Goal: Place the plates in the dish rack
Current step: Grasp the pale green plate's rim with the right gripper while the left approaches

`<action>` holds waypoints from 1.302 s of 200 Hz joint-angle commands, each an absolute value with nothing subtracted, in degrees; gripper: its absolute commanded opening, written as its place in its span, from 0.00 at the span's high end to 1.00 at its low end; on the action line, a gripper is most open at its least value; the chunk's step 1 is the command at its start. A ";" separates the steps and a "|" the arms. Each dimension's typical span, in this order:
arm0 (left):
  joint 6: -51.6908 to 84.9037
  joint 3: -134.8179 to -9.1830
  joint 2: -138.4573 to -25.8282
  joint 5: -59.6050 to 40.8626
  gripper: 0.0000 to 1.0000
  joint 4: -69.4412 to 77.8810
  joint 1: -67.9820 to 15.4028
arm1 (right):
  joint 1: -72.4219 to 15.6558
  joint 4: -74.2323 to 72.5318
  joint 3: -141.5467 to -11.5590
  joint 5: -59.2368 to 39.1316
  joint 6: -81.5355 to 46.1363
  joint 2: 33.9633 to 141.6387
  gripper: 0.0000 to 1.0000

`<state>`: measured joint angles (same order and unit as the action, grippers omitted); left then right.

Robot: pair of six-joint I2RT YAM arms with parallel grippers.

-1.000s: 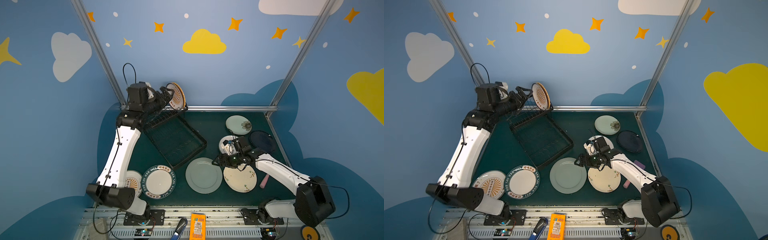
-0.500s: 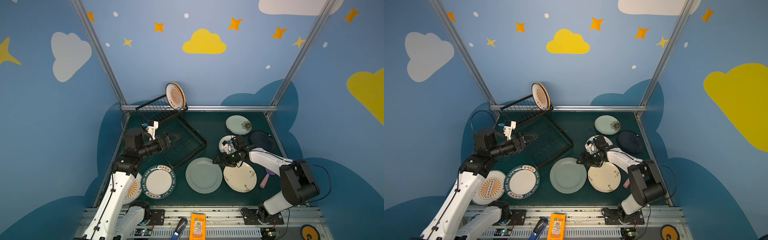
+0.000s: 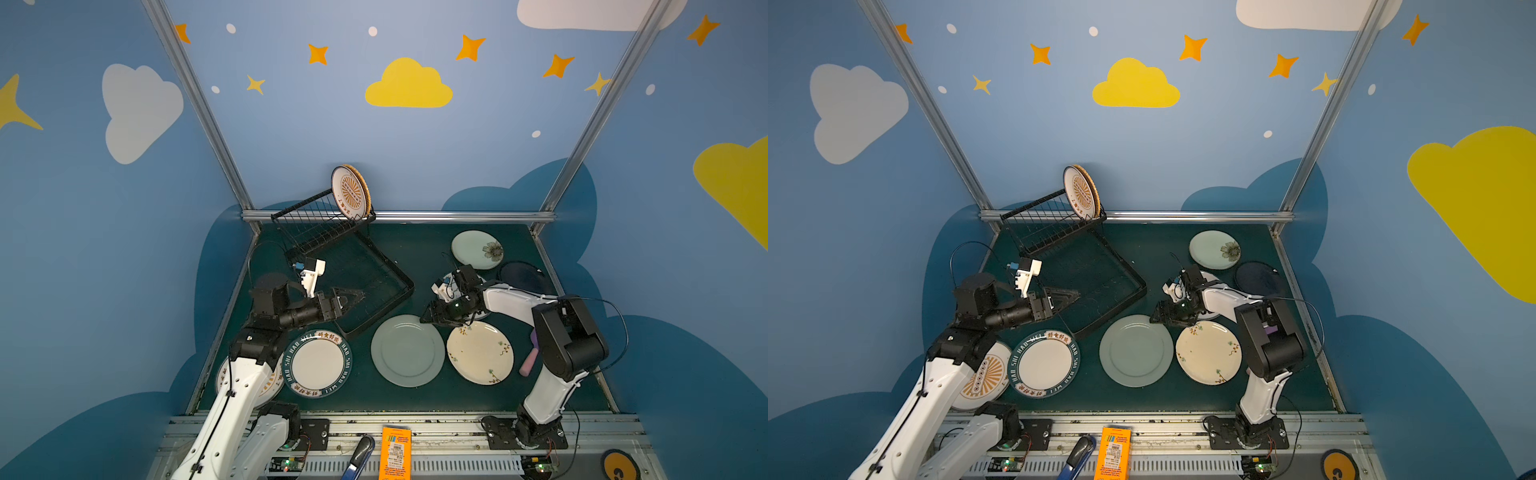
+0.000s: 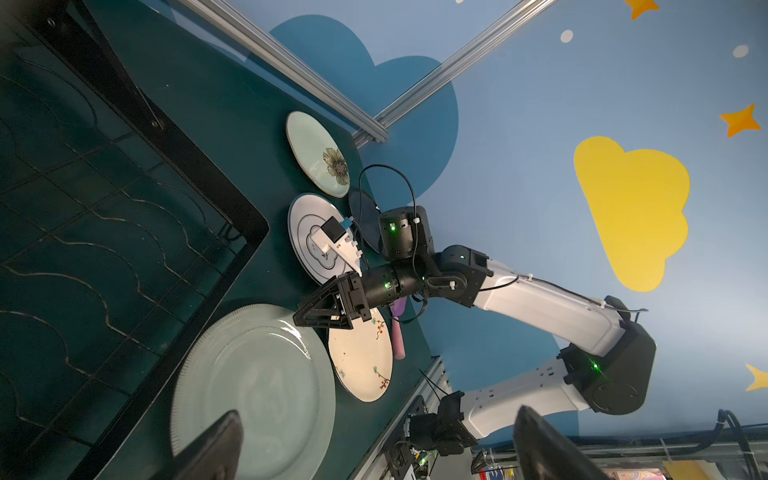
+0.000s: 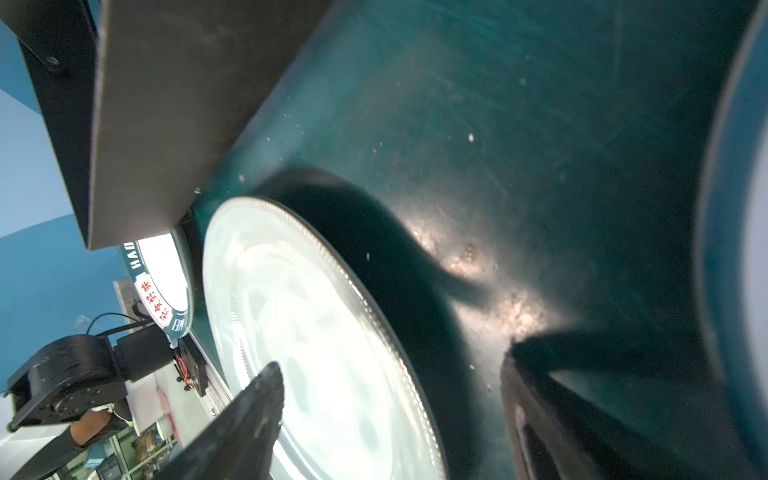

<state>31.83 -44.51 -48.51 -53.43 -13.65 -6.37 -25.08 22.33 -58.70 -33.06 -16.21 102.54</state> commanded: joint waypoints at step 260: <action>30.17 -41.31 -46.17 -53.96 0.00 -11.73 -6.15 | -27.71 7.83 -36.64 -43.97 -25.17 102.10 0.60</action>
<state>30.46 -41.78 -47.29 -54.43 -12.23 -6.37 -27.18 3.95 -38.72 -47.88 -25.34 97.54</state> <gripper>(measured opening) 0.996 0.411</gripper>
